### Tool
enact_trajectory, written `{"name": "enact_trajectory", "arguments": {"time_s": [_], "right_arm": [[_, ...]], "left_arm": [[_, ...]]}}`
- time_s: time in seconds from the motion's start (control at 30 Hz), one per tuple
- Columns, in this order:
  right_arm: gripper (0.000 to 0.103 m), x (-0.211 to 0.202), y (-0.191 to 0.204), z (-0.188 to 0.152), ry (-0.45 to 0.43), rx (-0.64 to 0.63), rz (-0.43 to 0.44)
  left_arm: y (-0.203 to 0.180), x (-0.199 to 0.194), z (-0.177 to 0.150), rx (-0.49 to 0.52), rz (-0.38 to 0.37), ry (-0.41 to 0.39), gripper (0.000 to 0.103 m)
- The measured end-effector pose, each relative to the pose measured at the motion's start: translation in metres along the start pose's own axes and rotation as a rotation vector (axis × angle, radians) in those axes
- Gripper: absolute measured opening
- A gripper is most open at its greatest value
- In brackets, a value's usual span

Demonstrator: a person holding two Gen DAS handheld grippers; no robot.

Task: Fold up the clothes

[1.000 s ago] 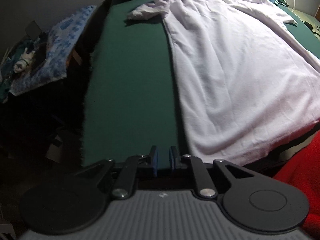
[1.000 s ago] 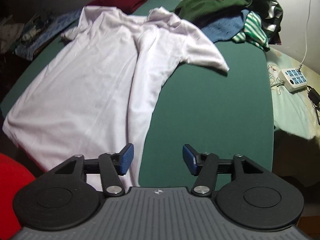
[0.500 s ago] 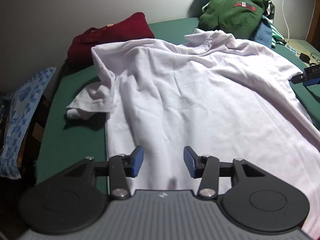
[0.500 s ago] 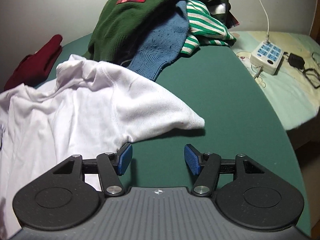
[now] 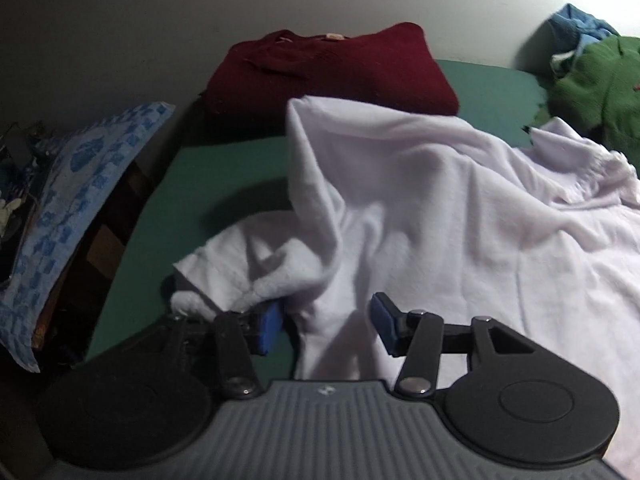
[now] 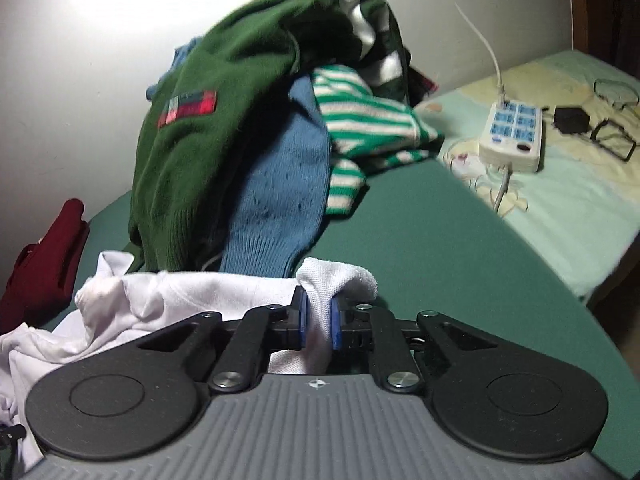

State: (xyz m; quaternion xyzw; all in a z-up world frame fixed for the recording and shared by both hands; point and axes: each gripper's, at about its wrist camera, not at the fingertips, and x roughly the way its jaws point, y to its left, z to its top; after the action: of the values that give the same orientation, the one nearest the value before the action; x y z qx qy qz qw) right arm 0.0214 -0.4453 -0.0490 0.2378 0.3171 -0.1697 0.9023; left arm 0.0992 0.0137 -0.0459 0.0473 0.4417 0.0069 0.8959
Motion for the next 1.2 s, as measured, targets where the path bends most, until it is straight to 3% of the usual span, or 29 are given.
{"name": "enact_trajectory", "arguments": {"time_s": [0.07,0.13,0.27,0.33,0.4,0.5,0.63,0.7,0.8,0.83,0.87,0.9,0.93,1.0,1.07,1.2], "right_arm": [[0.012,-0.01,0.0,0.003,-0.063,-0.043,-0.014],[0.013,-0.011,0.001,0.001,-0.072,-0.102,-0.04],[0.026,0.005,0.002,-0.01,0.033,-0.228,-0.081],[0.046,-0.006,-0.009,-0.008,0.012,-0.198,-0.072],[0.055,-0.019,-0.022,-0.001,-0.026,-0.141,-0.098],[0.057,-0.03,-0.041,0.013,-0.058,-0.042,-0.14],[0.064,-0.009,-0.043,0.026,0.029,-0.033,-0.068],[0.066,0.009,-0.032,0.024,0.096,-0.086,-0.036],[0.068,0.026,-0.017,0.016,0.124,-0.145,-0.025],[0.067,0.029,-0.012,0.014,0.125,-0.162,-0.02],[0.058,0.031,-0.007,0.013,0.13,-0.181,-0.003],[0.019,0.03,0.0,0.013,0.14,-0.196,0.041],[0.012,0.026,0.006,0.013,0.145,-0.197,0.083],[0.012,0.009,0.028,0.01,0.104,-0.233,0.15],[0.012,-0.011,0.058,0.0,0.071,-0.353,0.23],[0.018,-0.04,0.119,-0.055,0.098,-0.756,0.333]], "left_arm": [[0.011,0.008,0.01,-0.021,0.031,-0.001,0.052],[0.022,0.016,0.019,-0.042,0.062,-0.002,0.052],[0.035,0.032,0.029,-0.049,0.094,0.016,0.056],[0.037,0.032,0.027,-0.031,0.09,0.005,0.059],[0.04,0.03,0.024,-0.011,0.1,-0.006,0.065],[0.05,0.026,0.02,-0.013,0.098,-0.01,0.066],[0.059,0.007,0.017,-0.03,0.081,-0.05,0.065],[0.057,-0.005,0.018,-0.014,0.078,-0.086,0.065],[0.047,-0.016,0.02,0.018,0.061,-0.122,0.069],[0.041,-0.018,0.021,0.036,0.056,-0.13,0.069],[0.035,-0.019,0.022,0.054,0.051,-0.138,0.069],[0.03,-0.02,0.022,0.069,0.045,-0.145,0.07],[0.025,-0.019,0.023,0.076,0.036,-0.149,0.073],[0.015,-0.014,0.025,0.084,0.024,-0.142,0.075],[0.005,-0.008,0.027,0.097,0.019,-0.129,0.075],[-0.016,0.001,0.027,0.129,0.007,-0.106,0.075]]}}
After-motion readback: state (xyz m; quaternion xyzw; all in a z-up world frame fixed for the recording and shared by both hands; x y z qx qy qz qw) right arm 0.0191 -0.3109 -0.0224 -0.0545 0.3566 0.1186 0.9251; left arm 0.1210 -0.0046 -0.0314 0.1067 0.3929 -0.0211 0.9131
